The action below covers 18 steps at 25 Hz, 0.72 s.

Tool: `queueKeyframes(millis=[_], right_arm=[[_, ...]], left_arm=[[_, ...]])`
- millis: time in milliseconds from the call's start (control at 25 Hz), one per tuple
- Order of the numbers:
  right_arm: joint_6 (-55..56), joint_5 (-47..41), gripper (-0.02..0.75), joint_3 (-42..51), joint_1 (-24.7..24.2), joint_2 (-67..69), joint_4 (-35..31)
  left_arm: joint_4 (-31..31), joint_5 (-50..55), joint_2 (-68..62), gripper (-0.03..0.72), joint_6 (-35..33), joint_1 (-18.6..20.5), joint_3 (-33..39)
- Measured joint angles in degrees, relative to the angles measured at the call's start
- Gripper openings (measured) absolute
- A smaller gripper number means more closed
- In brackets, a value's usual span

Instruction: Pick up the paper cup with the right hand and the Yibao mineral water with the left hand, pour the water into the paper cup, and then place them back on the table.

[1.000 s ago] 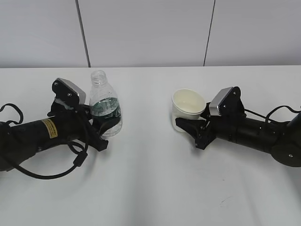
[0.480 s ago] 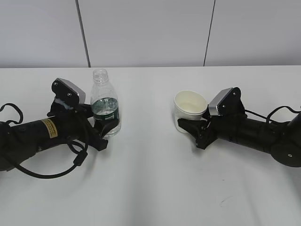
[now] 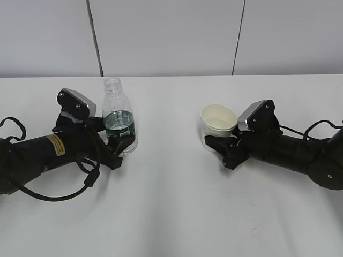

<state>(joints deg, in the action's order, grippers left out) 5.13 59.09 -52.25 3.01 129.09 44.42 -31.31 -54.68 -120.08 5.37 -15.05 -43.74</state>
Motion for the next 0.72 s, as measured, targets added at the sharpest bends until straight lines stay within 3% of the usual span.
queueKeyframes(millis=[160,400,720], right_arm=[[0.0,0.0,0.47,0.0,0.0,0.0,-0.59],[0.79,-0.12,0.638,0.0,0.0,0.0,-1.41],[3.05,-0.12,0.662,3.36,-0.12,0.0,-3.06]], left_arm=[[0.15,0.05,0.0,0.486,0.0,0.0,0.0],[0.56,1.93,1.1,0.489,0.0,0.0,0.0],[1.07,14.15,4.49,0.492,0.55,-0.02,0.18]])
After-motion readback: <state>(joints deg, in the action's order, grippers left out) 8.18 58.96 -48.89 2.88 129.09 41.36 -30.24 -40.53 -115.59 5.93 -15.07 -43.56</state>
